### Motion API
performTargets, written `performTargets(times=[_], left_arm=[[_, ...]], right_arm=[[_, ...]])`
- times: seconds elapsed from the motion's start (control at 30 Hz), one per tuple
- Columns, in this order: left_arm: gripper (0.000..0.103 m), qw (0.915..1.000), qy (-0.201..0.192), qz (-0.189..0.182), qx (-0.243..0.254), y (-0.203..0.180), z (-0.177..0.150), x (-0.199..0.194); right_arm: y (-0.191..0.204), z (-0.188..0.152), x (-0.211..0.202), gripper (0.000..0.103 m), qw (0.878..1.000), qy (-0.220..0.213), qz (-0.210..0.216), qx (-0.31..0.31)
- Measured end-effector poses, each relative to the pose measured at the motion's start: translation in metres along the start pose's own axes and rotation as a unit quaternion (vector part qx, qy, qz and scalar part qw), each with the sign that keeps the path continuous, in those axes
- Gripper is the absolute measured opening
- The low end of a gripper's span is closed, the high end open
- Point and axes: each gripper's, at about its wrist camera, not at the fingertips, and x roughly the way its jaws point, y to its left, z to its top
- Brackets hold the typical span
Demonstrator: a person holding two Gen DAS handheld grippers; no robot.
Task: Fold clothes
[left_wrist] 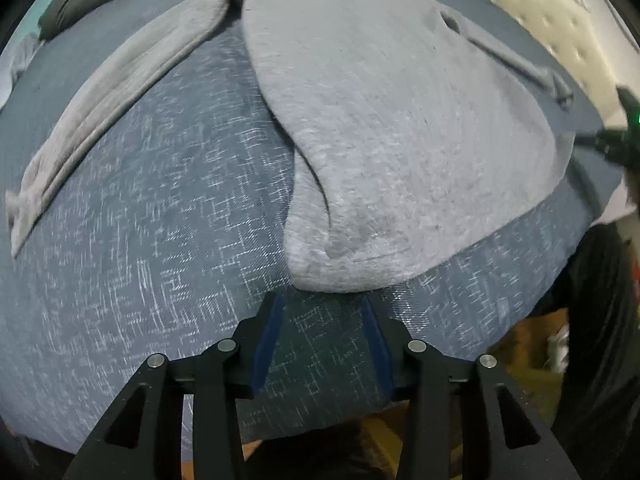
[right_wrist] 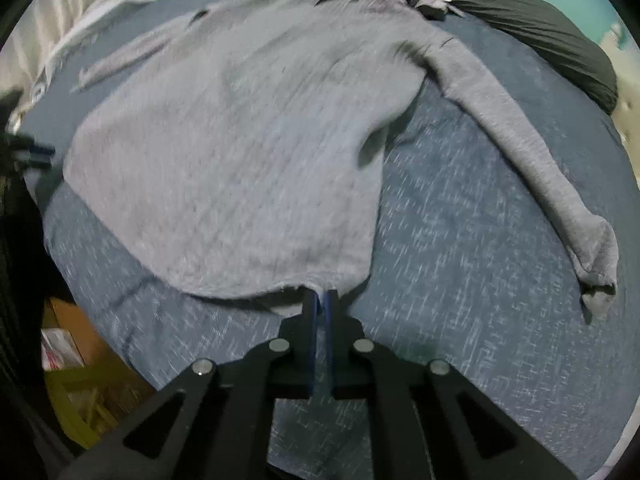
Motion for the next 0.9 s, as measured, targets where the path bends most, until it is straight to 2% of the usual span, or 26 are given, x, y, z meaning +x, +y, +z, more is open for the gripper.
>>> performTargets(times=[0.2,0.4,0.43,0.5,0.57,0.9], left_arm=[[0.046,0.9980,0.013,0.040,0.046,-0.010,0.000,0.018],[0.044,0.9968,0.013,0.045,0.065,-0.012,0.002,0.026],[0.042,0.9966,0.012,0.046,0.068,-0.013,0.003,0.027],[0.021,0.9964,0.010,0.045,0.071,-0.014,0.006,0.028],[0.005,0.9964,0.004,0.048,0.070,-0.015,0.011,0.025],[0.002,0.9977,-0.065,0.004,0.021,-0.002,0.058,-0.024]], right_arm=[[0.005,0.009,-0.009,0.003,1.000,-0.015,0.006,0.026],[-0.005,0.009,-0.007,0.002,0.998,-0.021,0.013,0.056],[-0.007,0.009,-0.007,0.002,0.998,-0.022,0.013,0.059],[-0.010,0.010,-0.008,0.002,0.998,-0.023,0.014,0.065],[-0.012,0.011,-0.010,0.002,0.997,-0.027,0.014,0.069],[-0.030,0.025,-0.026,0.002,0.994,-0.053,0.012,0.091]])
